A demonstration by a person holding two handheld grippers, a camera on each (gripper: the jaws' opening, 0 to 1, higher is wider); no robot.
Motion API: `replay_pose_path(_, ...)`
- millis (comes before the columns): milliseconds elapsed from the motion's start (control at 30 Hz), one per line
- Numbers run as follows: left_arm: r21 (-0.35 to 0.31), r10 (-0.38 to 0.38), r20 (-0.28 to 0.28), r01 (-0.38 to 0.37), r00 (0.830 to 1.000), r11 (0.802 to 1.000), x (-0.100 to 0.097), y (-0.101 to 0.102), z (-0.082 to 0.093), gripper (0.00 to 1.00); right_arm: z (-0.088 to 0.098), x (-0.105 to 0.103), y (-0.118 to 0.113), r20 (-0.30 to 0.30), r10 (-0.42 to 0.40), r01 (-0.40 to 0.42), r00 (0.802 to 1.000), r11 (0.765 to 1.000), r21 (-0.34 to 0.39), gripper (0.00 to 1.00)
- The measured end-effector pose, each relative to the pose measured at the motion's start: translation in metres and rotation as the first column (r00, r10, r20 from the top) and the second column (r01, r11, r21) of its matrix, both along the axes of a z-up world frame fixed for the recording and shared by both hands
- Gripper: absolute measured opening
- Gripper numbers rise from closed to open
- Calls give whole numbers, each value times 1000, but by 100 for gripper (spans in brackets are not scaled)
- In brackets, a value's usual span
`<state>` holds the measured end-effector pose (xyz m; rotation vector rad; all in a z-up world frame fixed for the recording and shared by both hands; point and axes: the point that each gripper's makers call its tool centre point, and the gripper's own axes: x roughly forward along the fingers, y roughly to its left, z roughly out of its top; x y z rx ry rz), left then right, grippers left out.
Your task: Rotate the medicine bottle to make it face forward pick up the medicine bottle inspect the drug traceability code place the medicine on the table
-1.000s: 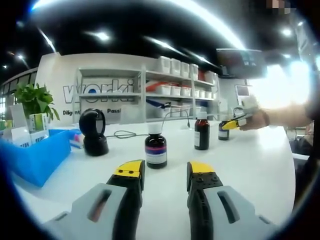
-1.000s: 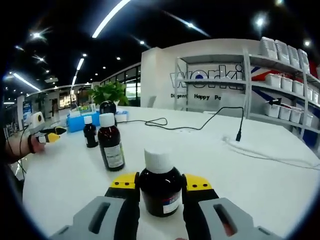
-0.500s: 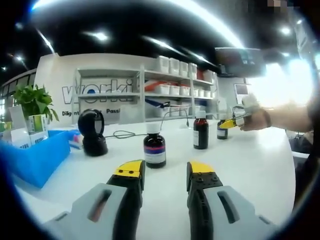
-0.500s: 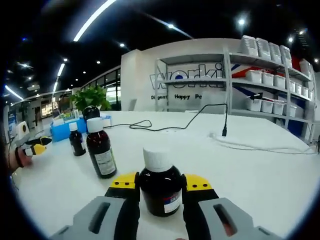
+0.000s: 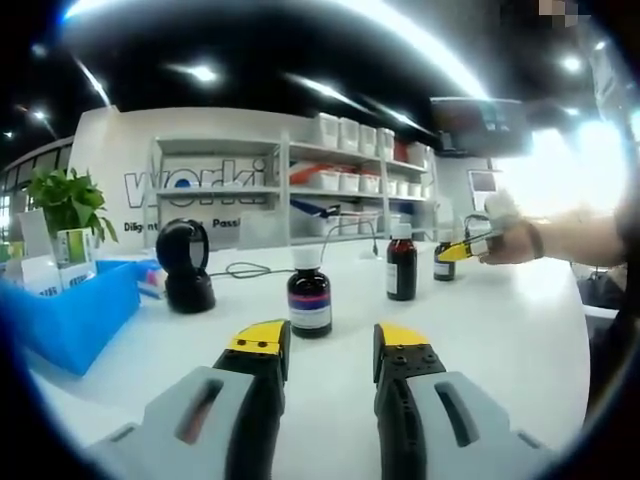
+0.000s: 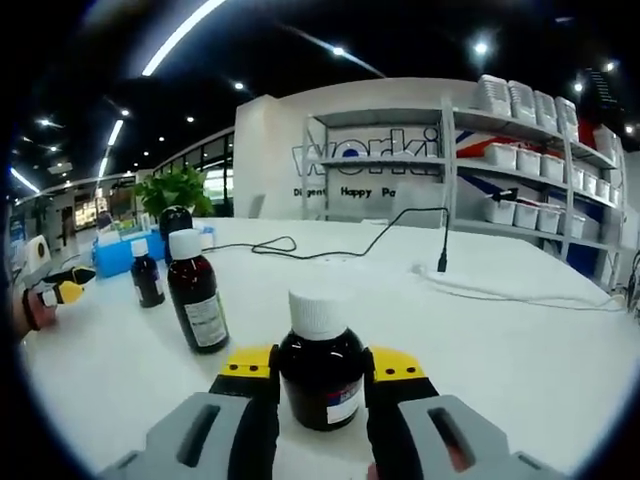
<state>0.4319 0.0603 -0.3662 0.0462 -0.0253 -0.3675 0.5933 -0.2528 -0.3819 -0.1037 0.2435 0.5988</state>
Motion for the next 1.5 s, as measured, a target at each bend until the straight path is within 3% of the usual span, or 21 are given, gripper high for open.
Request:
replay_pose_path(33,-1,1,0,-1,1000,1000,0,0,0,26,8,0,2,17,0,-1,1000,998,70,41)
replay_pose_path(100,-1,3,-1,-3,1000,1000,0,1,0,26,9,-4,4,23,66,-67,998,996,54,50)
replay_pose_path(233,-1,4,-3,-4,1000,1000,1,1,-1,26,15,-6,-4,39,143,-143,989,990,6,49)
replay_pose_path(367,-1,3,-3,-3,1000,1000,1,1,-1,26,24,-7,-9,74,240,-237,968,970,-48,51)
replay_pose_path(467,0,3,-3,-3,1000,1000,1,1,-1,26,26,-7,-10,72,296,-291,952,954,-70,52)
replay_pose_path(567,1,5,-4,-5,1000,1000,1,1,-1,26,24,-8,-4,36,352,-350,935,936,-44,51)
replay_pose_path(667,2,6,-5,-6,1000,1000,1,1,-1,26,15,-9,3,13,403,-402,915,913,-72,51)
replay_pose_path(833,5,6,-7,-6,1000,1000,1,1,-2,26,7,-10,13,-3,456,-456,890,888,-61,51)
replay_pose_path(1100,5,7,-9,-7,1000,1000,2,1,-2,26,10,-2,11,0,463,-463,886,886,-11,42)
replay_pose_path(1233,4,8,-11,-8,1000,1000,2,1,-2,26,9,-6,11,-9,490,-490,872,872,3,42)
replay_pose_path(1500,4,8,-12,-8,1000,1000,2,1,-3,26,-4,-9,12,-36,508,-509,861,861,-26,37)
